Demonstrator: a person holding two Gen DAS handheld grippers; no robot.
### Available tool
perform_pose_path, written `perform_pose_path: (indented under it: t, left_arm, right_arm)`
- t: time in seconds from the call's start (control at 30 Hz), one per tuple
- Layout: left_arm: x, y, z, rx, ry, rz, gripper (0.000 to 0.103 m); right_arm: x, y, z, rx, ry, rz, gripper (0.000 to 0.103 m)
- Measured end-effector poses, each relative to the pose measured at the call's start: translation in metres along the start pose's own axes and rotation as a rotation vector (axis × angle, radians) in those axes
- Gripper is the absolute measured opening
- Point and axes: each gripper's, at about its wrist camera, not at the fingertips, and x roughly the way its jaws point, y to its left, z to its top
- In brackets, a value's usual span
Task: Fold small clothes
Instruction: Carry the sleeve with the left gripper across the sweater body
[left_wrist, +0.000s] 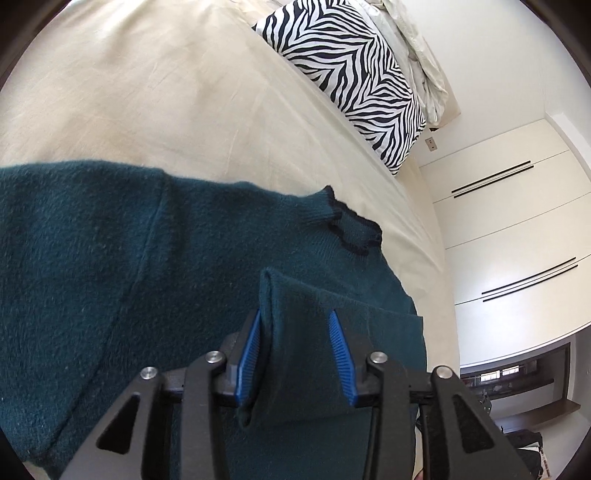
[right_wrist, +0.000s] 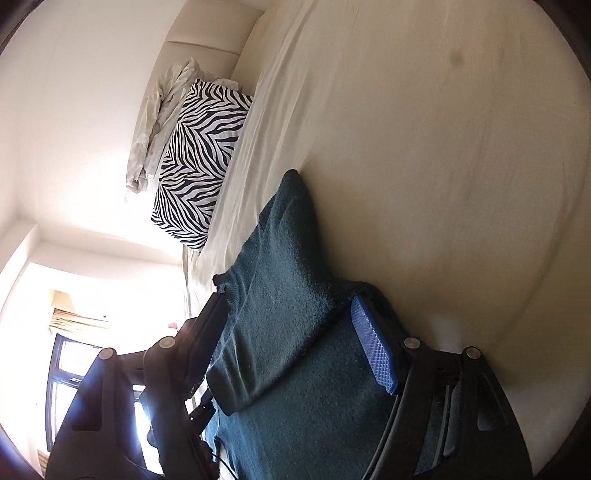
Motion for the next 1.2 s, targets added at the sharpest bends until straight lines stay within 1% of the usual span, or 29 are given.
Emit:
perform_pose_path:
  t: [0.07,0.1,0.13,0.23,0.27,0.33,0.37,0.43,0.5,0.57,0.63,0.73,0.83,0.9,1.0,1.07,1.13,1.17,1.2]
  left_arm:
    - [0.002,0.003,-0.004,-0.005,0.013,0.003,0.048]
    - [0.004,0.004,-0.006,-0.008,0.019,0.005,0.055]
    - [0.007,0.004,-0.009,-0.007,0.022,0.003,0.056]
    - [0.013,-0.005,-0.016,0.033,0.034,0.015,0.055]
    - [0.015,-0.010,-0.019,0.063,0.041,0.031,0.050]
    - [0.020,-0.019,-0.022,0.117,0.068,0.070,0.011]
    - [0.020,-0.021,-0.023,0.128,0.072,0.076,0.008]
    - [0.016,-0.021,-0.024,0.134,0.064,0.078,0.009]
    - [0.011,-0.019,-0.026,0.125,0.055,0.083,0.009]
    - [0.010,-0.020,-0.028,0.129,0.054,0.084,0.009]
    - [0.013,-0.018,-0.029,0.135,0.056,0.102,0.009]
    - [0.017,-0.016,-0.031,0.121,0.054,0.099,0.009]
    - [0.017,-0.015,-0.033,0.122,0.052,0.096,0.009]
    - [0.017,-0.011,-0.033,0.108,0.050,0.083,0.009]
    - [0.014,-0.004,-0.035,0.082,0.047,0.057,0.009]
    - [0.013,0.000,-0.037,0.067,0.045,0.042,0.009]
    - [0.015,0.003,-0.036,0.063,0.047,0.039,0.009]
    - [0.016,0.005,-0.035,0.062,0.049,0.039,0.009]
    - [0.017,0.007,-0.034,0.060,0.050,0.040,0.012]
  right_arm:
    - [-0.006,-0.004,0.001,0.010,0.000,0.011,0.069]
    - [-0.008,-0.004,0.000,0.007,0.000,0.007,0.069]
    - [-0.009,-0.004,-0.002,-0.004,0.001,-0.002,0.069]
    - [-0.009,-0.001,-0.004,-0.023,0.005,-0.020,0.069]
    - [-0.009,-0.001,-0.004,-0.022,0.006,-0.021,0.069]
    - [-0.008,-0.001,-0.004,-0.013,0.003,-0.019,0.069]
    - [-0.009,-0.002,-0.003,-0.009,-0.001,-0.019,0.069]
    - [-0.011,-0.002,-0.004,-0.004,-0.016,-0.025,0.069]
    - [-0.014,-0.005,-0.003,0.000,-0.037,-0.058,0.069]
    - [-0.015,-0.010,-0.003,0.016,-0.031,-0.044,0.069]
    - [-0.017,-0.008,-0.004,0.003,-0.022,-0.054,0.069]
    - [-0.023,-0.003,-0.004,-0.009,-0.016,-0.068,0.069]
    - [-0.030,0.012,0.004,-0.068,-0.025,-0.078,0.070]
    - [-0.028,0.026,0.011,-0.116,-0.014,-0.077,0.070]
    - [-0.012,0.046,0.021,-0.165,0.036,-0.055,0.070]
    - [0.010,0.059,0.027,-0.210,0.098,-0.046,0.070]
    - [0.035,0.066,0.034,-0.218,0.142,-0.064,0.070]
    - [0.049,0.070,0.040,-0.222,0.161,-0.056,0.070]
    - [0.062,0.072,0.046,-0.215,0.179,-0.048,0.070]
